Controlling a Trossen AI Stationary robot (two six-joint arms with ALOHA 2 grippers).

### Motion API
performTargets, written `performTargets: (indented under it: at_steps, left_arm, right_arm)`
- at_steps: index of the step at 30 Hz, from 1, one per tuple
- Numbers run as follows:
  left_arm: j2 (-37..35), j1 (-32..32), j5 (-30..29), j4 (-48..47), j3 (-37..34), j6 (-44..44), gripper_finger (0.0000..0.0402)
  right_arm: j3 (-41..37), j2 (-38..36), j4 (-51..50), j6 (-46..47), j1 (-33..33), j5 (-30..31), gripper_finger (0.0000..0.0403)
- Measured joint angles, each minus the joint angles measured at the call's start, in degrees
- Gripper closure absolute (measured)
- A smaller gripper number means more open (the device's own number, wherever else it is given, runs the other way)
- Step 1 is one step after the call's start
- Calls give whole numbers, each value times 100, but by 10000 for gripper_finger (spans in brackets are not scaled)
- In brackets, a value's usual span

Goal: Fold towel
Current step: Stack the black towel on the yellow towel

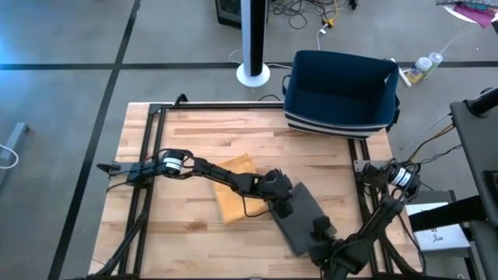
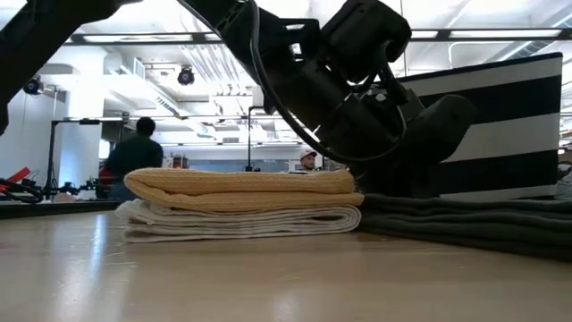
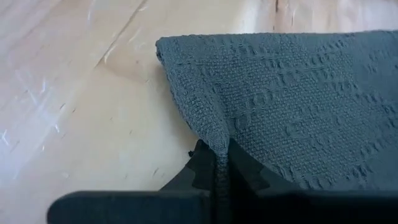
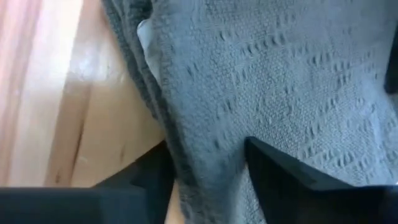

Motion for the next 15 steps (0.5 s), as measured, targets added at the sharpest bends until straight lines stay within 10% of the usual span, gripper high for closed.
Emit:
performTargets:
  at_steps: [6,15]
  left_arm:
    - [-56,2,-45,-926,735,472,394]
    - [-142,-77,-611,-2504,2136,1106,394]
  right_arm:
    - [220,-9,-26,26,-91,-45,381]
    - [1206,-208,-1523,311,-377,0,385]
